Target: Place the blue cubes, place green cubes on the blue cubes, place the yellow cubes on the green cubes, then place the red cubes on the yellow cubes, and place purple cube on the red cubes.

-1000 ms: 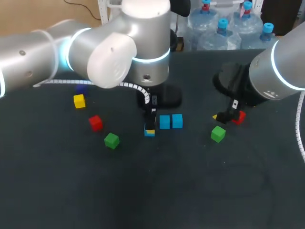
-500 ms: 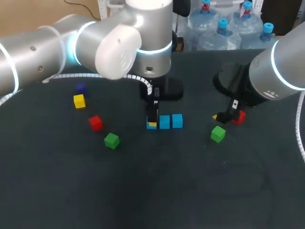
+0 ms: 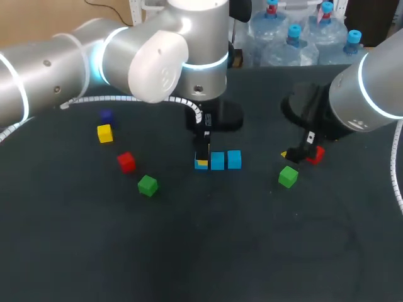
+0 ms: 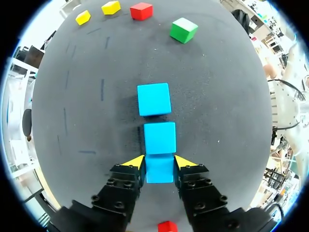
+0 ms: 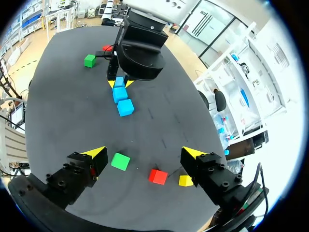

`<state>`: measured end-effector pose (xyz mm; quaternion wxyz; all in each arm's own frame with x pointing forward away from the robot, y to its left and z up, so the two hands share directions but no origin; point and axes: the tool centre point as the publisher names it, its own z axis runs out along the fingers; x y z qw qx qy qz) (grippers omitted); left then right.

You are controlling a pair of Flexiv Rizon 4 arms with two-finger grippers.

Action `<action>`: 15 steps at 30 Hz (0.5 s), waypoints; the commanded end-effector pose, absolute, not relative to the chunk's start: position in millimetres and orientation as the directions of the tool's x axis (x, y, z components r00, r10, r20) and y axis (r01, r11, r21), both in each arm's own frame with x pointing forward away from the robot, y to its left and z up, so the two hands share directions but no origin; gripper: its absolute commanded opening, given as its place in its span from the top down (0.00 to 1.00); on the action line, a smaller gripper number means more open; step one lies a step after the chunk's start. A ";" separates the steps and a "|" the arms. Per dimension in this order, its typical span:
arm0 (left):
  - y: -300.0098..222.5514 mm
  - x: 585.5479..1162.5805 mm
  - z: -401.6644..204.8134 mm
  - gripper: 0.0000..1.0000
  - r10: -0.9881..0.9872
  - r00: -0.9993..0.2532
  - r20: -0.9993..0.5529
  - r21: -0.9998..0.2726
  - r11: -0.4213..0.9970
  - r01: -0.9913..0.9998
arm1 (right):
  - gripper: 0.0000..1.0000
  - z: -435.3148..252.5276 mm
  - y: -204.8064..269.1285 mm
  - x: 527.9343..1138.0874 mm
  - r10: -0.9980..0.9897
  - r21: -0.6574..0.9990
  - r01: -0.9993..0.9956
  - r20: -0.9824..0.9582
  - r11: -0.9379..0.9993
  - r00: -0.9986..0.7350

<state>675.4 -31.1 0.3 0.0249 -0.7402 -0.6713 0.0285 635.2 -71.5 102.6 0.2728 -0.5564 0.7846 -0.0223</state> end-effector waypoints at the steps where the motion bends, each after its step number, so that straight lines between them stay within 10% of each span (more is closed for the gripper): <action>1: -31.6 677.8 -1.1 0.92 0.995 0.098 -0.003 -0.080 -0.098 0.992 | 0.00 101.0 -71.9 632.9 -0.883 -0.348 -0.855 -0.408 0.385 -0.232; 9: -30.2 678.2 -0.9 0.76 0.995 0.098 -0.005 -0.078 -0.098 0.992 | 0.00 101.0 -71.9 632.9 -0.883 -0.348 -0.855 -0.408 0.385 -0.232; 11: -30.1 677.8 -0.8 0.55 0.995 0.100 -0.008 -0.077 -0.101 0.992 | 0.00 101.0 -71.9 632.9 -0.883 -0.348 -0.855 -0.408 0.385 -0.232; 12: -30.2 677.5 -0.8 0.08 0.995 0.103 -0.011 -0.076 -0.103 0.992 | 0.00 101.0 -71.9 632.9 -0.883 -0.348 -0.855 -0.408 0.385 -0.232; 15: -30.7 676.1 -1.4 0.00 0.995 0.104 -0.005 -0.068 -0.104 0.992 | 0.00 101.0 -71.9 632.9 -0.883 -0.348 -0.855 -0.408 0.385 -0.232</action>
